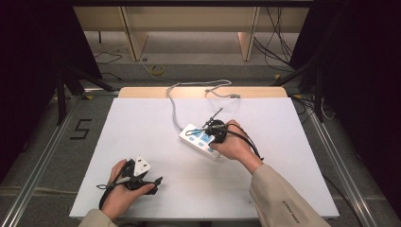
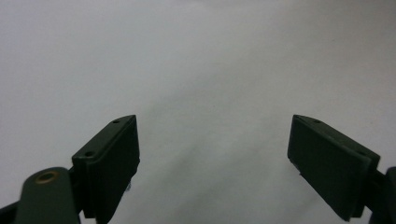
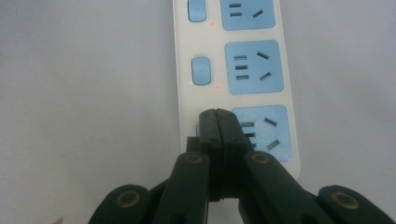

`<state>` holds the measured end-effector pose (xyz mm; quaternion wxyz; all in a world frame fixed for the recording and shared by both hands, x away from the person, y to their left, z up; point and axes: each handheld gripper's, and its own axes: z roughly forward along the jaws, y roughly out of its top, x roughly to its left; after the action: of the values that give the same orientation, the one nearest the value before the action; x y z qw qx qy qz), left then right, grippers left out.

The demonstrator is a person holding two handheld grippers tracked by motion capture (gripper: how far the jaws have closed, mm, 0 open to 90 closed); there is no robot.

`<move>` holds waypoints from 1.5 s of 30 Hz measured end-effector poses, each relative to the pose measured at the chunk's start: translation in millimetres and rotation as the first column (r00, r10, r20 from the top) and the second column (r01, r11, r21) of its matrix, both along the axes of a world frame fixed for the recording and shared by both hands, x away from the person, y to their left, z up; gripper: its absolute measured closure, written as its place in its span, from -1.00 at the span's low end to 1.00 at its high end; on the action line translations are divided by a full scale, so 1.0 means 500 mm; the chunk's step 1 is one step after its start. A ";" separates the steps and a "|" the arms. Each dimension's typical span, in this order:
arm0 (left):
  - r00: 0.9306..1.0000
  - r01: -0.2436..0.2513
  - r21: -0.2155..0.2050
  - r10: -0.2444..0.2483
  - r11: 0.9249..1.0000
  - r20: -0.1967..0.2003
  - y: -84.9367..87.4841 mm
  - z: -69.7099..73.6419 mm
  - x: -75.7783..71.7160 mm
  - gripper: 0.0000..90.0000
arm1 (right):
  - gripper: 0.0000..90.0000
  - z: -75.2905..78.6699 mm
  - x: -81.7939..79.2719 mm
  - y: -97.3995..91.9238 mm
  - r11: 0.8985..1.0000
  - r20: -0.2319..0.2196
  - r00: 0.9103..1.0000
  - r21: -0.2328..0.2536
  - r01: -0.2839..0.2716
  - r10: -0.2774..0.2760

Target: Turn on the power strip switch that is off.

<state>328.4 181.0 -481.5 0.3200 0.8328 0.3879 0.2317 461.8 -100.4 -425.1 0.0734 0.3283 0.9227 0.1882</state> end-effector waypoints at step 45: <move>1.000 -0.014 -0.017 0.014 1.000 -0.012 0.003 -0.002 0.001 -0.63 | 0.49 0.013 -0.058 -0.148 0.985 0.033 0.995 0.146 0.092 -0.098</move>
<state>329.1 182.3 -482.7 0.3230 0.8286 0.3976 0.2259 432.7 -174.2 -418.7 0.0769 0.3725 0.8884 0.2571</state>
